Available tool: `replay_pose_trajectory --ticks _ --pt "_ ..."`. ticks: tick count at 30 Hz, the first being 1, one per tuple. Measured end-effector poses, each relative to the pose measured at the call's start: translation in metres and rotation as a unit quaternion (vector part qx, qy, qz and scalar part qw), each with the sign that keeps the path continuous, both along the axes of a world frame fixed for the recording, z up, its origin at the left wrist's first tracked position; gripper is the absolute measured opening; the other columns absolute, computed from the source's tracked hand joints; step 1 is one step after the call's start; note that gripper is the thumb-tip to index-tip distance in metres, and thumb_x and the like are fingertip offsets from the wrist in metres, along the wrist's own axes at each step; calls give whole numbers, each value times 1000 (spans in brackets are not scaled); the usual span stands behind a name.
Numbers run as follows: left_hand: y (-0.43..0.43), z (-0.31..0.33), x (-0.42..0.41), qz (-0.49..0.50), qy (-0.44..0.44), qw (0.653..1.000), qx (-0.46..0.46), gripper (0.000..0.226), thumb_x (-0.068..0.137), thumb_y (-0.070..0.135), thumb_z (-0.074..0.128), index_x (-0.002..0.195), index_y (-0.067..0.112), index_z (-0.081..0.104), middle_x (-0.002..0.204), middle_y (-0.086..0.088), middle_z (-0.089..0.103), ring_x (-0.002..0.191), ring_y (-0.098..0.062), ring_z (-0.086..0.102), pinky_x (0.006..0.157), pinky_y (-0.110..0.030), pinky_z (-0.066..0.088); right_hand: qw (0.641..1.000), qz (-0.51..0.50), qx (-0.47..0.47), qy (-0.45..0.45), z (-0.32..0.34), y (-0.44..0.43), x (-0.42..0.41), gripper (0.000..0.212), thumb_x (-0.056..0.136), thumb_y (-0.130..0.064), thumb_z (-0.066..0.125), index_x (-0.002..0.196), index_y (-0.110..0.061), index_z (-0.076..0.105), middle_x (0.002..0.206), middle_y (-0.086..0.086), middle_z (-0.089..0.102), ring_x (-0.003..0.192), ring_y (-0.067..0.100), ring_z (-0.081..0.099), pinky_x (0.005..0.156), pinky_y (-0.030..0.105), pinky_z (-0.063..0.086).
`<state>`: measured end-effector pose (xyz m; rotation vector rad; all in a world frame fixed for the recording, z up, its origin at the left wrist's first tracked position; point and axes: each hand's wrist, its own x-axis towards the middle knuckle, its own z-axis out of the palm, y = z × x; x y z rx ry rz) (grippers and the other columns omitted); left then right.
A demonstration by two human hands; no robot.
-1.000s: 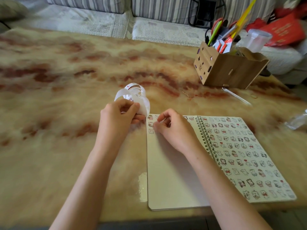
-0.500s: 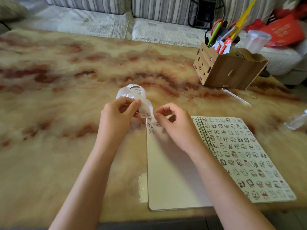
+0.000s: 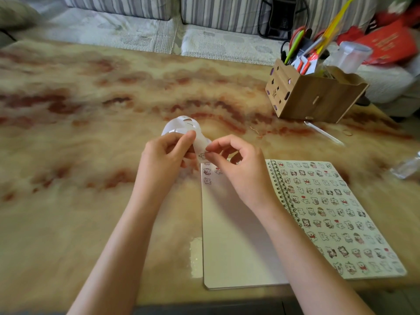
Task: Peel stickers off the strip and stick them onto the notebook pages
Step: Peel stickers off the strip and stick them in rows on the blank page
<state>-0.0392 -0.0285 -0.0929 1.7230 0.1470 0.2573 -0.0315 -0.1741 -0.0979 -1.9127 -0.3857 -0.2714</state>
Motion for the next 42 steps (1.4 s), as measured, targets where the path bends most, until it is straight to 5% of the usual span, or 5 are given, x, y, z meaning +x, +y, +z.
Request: replay_pose_trajectory --ticks 4,15,21,35,42 --pt "0 -1 -3 -43 29 999 2 20 89 29 61 80 15 73 75 -5 73 70 -11 65 65 -22 47 1000 -7 17 2 0 -1 0 6 82 -7 72 83 -13 70 76 -12 66 64 2 53 57 12 39" --pt "-2 -1 -3 -60 33 998 -7 14 87 22 65 75 19 71 58 10 66 54 3 58 55 -8 44 998 -19 -30 -43 -3 -5 3 8 82 -7 72 83 -14 71 80 -1 68 65 8 56 58 12 38" --pt "-3 -2 -3 -59 41 997 11 15 86 27 66 73 24 72 62 9 66 58 0 58 65 -18 47 997 -33 -50 -45 -3 -6 4 5 81 -9 73 83 -14 71 77 -5 67 63 7 55 57 9 36" --pt "-5 0 -6 -32 56 998 20 18 87 27 65 70 24 72 57 12 66 53 1 56 55 -17 43 982 -31 -156 -102 -4 -4 2 5 86 -15 67 85 -15 62 83 -12 52 74 -5 42 71 13 32" --pt "-3 1 -6 3 57 998 30 19 88 24 62 74 18 73 63 2 68 50 -3 54 57 -24 46 998 31 -27 48 11 -10 -4 9 88 -12 66 82 -19 63 70 -17 57 62 -1 47 60 12 36"
